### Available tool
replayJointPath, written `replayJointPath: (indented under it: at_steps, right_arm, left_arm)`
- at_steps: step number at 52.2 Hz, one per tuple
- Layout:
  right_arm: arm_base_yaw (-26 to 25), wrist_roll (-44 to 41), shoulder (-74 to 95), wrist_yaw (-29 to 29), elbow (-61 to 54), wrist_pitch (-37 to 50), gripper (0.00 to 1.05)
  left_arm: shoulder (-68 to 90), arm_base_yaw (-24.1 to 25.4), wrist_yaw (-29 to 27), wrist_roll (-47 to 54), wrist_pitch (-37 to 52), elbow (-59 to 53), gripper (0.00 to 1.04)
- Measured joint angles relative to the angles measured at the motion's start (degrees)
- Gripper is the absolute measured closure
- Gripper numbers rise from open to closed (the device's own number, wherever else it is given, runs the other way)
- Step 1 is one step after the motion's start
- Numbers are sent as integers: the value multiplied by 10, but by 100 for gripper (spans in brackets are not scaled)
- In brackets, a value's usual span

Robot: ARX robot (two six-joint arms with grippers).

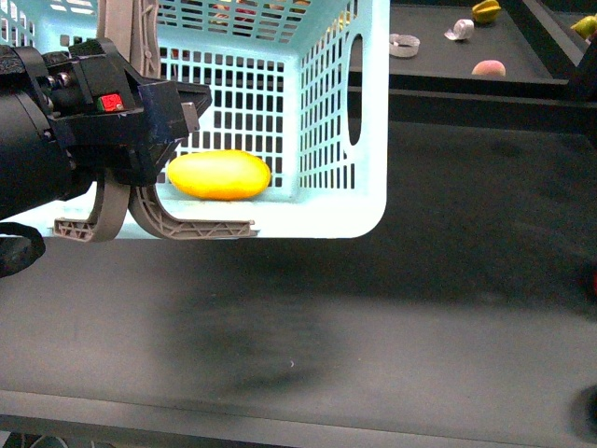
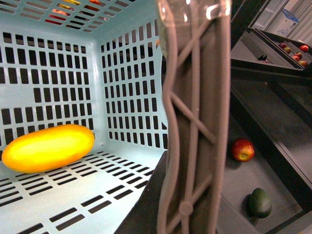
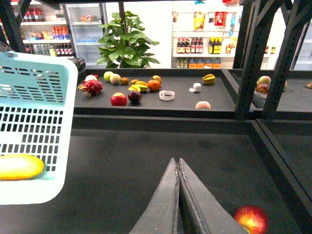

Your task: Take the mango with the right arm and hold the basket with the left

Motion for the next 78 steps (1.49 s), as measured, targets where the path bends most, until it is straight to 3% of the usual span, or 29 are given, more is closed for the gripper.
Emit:
replayJointPath:
  at_steps: [43, 46, 65, 78]
  right_arm:
    - [0, 0, 0, 0, 0, -2, 103]
    - [0, -1, 0, 0, 0, -2, 94]
    - [0, -1, 0, 0, 0, -2, 9]
    - [0, 0, 0, 0, 0, -2, 8]
  left_arm:
    - [0, 0, 0, 1, 0, 0, 99]
    - [0, 0, 0, 1, 0, 0, 99]
    - [0, 0, 0, 1, 0, 0, 99]
    - [26, 12, -4, 17, 18, 20, 99]
